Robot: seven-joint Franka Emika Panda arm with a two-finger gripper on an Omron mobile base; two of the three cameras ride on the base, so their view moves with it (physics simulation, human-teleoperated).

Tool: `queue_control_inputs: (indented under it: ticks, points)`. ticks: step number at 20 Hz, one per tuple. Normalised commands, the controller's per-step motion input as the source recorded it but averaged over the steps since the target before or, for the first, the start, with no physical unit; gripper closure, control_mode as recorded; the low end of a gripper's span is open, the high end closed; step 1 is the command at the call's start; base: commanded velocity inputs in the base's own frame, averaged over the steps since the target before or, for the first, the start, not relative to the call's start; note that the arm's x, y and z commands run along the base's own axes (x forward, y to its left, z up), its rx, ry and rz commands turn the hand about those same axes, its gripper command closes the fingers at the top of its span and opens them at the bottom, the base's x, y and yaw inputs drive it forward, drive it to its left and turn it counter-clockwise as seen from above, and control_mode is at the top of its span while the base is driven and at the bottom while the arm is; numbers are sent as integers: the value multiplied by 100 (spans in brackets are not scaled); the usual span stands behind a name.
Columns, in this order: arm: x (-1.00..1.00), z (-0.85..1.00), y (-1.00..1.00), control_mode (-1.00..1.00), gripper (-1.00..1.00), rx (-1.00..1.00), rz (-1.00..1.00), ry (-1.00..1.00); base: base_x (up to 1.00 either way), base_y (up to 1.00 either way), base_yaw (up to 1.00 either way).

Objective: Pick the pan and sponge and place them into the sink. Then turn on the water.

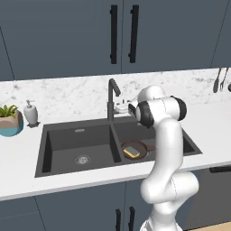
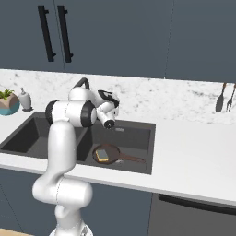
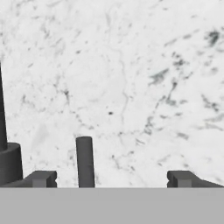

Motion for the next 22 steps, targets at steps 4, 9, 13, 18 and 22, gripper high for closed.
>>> queue_control_inputs:
  ticks: [4, 9, 13, 18, 22]
  points:
    - [28, -13, 0, -100, -100, 0, 0, 0, 0, 0, 0]
    - [29, -11, 0, -100, -100, 0, -2, 0, 0, 0, 0]
    - [26, -11, -5, -100, -100, 0, -5, 0, 0, 0, 0]
    - [8, -8, -25, -100, 100, 0, -11, 0, 0, 0, 0]
    - [0, -6, -63, -100, 100, 0, -19, 0, 0, 0, 0]
